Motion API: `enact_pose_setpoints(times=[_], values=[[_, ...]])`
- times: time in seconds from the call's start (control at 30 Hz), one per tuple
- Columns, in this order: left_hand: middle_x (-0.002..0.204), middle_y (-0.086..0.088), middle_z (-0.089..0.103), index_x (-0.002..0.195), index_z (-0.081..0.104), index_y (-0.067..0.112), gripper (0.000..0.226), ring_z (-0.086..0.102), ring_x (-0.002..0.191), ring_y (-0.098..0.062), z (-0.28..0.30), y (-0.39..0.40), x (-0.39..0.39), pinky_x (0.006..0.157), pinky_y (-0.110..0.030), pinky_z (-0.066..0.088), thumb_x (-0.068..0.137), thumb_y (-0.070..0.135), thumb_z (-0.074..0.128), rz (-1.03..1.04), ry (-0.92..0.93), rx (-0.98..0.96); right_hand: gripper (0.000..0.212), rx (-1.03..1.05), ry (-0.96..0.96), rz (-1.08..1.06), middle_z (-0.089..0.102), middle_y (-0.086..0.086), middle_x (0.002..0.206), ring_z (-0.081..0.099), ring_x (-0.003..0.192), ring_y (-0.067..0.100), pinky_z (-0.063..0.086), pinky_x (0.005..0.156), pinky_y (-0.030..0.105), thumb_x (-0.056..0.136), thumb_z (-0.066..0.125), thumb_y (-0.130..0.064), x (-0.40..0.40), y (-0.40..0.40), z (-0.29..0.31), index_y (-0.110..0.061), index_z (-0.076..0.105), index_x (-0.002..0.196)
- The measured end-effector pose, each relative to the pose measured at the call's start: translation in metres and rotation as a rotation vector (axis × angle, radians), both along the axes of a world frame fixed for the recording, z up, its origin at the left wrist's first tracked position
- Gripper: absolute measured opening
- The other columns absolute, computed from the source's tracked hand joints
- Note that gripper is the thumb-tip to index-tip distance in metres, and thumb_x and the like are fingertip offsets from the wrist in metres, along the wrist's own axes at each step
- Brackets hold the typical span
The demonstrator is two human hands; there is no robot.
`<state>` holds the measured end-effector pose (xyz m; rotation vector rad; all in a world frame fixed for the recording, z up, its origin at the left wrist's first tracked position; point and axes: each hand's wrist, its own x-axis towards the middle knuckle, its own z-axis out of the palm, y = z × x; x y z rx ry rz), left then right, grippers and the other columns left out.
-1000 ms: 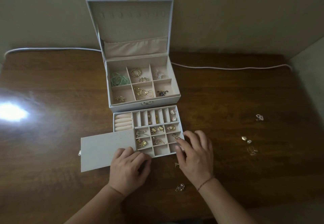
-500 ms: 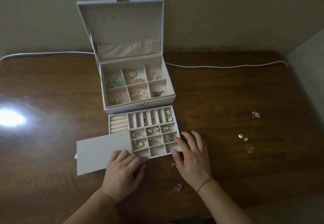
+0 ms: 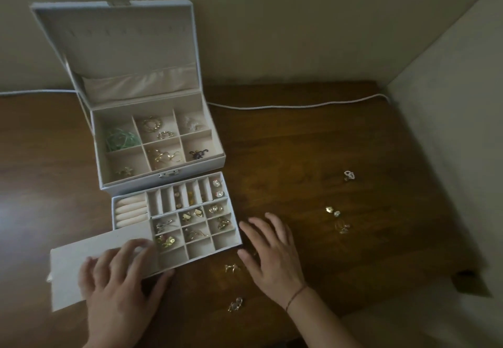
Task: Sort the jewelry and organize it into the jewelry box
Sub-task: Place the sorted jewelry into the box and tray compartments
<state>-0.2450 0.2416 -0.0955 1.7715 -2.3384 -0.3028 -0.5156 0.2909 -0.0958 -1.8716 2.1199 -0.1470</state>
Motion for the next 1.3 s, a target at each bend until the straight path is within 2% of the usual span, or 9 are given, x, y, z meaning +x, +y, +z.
enact_pose_setpoints(times=[0.17,0.33,0.47,0.6,0.83,1.0,1.13,1.2,1.3], values=[[0.123,-0.015,0.062,0.112,0.071,0.011,0.070,0.050,0.119,-0.045,-0.002,0.004,-0.012,0.114,-0.059,0.020,0.085,0.068,0.038,0.057,-0.015,-0.041,0.039,-0.181,-0.029,-0.329,0.051,-0.009,0.136,0.033,0.136,0.019,0.030,0.109,0.037,0.095,0.045,-0.048,-0.078,-0.002,0.013,-0.029,0.057,0.128],[0.124,-0.017,0.062,0.112,0.071,0.007,0.065,0.051,0.118,-0.046,-0.008,0.005,-0.015,0.113,-0.061,0.021,0.079,0.059,0.048,0.077,-0.060,-0.078,0.052,-0.116,-0.171,-0.796,0.039,0.005,0.148,0.034,0.138,0.025,0.033,0.108,0.034,0.087,0.067,-0.016,-0.174,-0.032,0.034,-0.022,0.050,0.136],[0.124,-0.016,0.062,0.112,0.071,0.008,0.065,0.051,0.118,-0.045,-0.006,0.005,-0.018,0.112,-0.060,0.022,0.078,0.059,0.048,0.084,-0.054,-0.109,0.058,0.036,-0.195,-0.776,0.028,0.008,0.153,0.046,0.131,0.030,0.037,0.109,0.035,0.087,0.068,-0.014,-0.215,-0.064,0.036,-0.025,0.047,0.140],[0.124,-0.016,0.060,0.113,0.070,0.009,0.070,0.049,0.118,-0.044,-0.010,0.003,-0.015,0.111,-0.056,0.023,0.084,0.066,0.041,0.072,-0.035,-0.092,0.032,0.089,-0.069,-0.639,0.049,0.011,0.136,0.056,0.114,0.027,0.041,0.089,0.024,0.091,0.063,-0.011,-0.224,-0.074,0.033,-0.016,0.063,0.122],[0.130,-0.007,0.050,0.122,0.059,0.022,0.069,0.039,0.124,-0.037,-0.011,-0.002,-0.003,0.110,-0.049,0.019,0.089,0.073,0.025,0.026,-0.027,0.048,0.019,0.053,-0.094,-0.669,0.061,0.011,0.114,0.059,0.094,0.024,0.051,0.083,0.035,0.091,0.061,-0.010,-0.201,-0.066,0.040,-0.012,0.066,0.109],[0.132,-0.005,0.049,0.123,0.058,0.024,0.067,0.038,0.125,-0.036,-0.012,-0.002,0.001,0.111,-0.049,0.018,0.090,0.072,0.026,0.011,-0.005,0.046,0.025,-0.041,-0.491,-0.922,0.066,0.004,0.111,0.064,0.093,0.018,0.050,0.077,0.031,0.092,0.061,-0.010,-0.172,-0.059,0.043,-0.019,0.063,0.115],[0.133,-0.006,0.051,0.125,0.055,0.027,0.060,0.039,0.126,-0.036,-0.014,-0.001,0.003,0.111,-0.050,0.019,0.088,0.070,0.034,0.008,0.000,0.059,0.029,-0.380,-1.606,-1.272,0.061,0.008,0.107,0.062,0.086,0.013,0.052,0.074,0.022,0.093,0.055,-0.003,-0.143,-0.055,0.049,-0.014,0.062,0.118],[0.133,-0.005,0.049,0.125,0.054,0.029,0.057,0.037,0.127,-0.036,-0.014,-0.001,0.003,0.112,-0.049,0.019,0.085,0.067,0.040,0.000,0.008,0.055,0.029,-0.471,-2.014,-1.369,0.060,0.010,0.100,0.061,0.074,0.013,0.051,0.066,0.019,0.093,0.048,-0.005,-0.123,-0.055,0.061,-0.008,0.060,0.120],[0.132,-0.004,0.049,0.124,0.056,0.027,0.056,0.038,0.126,-0.035,-0.014,-0.001,0.004,0.112,-0.048,0.018,0.084,0.064,0.044,-0.012,0.025,0.035,0.021,-0.291,-2.103,-1.353,0.061,0.011,0.090,0.060,0.068,0.014,0.048,0.058,0.017,0.094,0.045,-0.014,-0.085,-0.062,0.074,-0.007,0.061,0.106]])
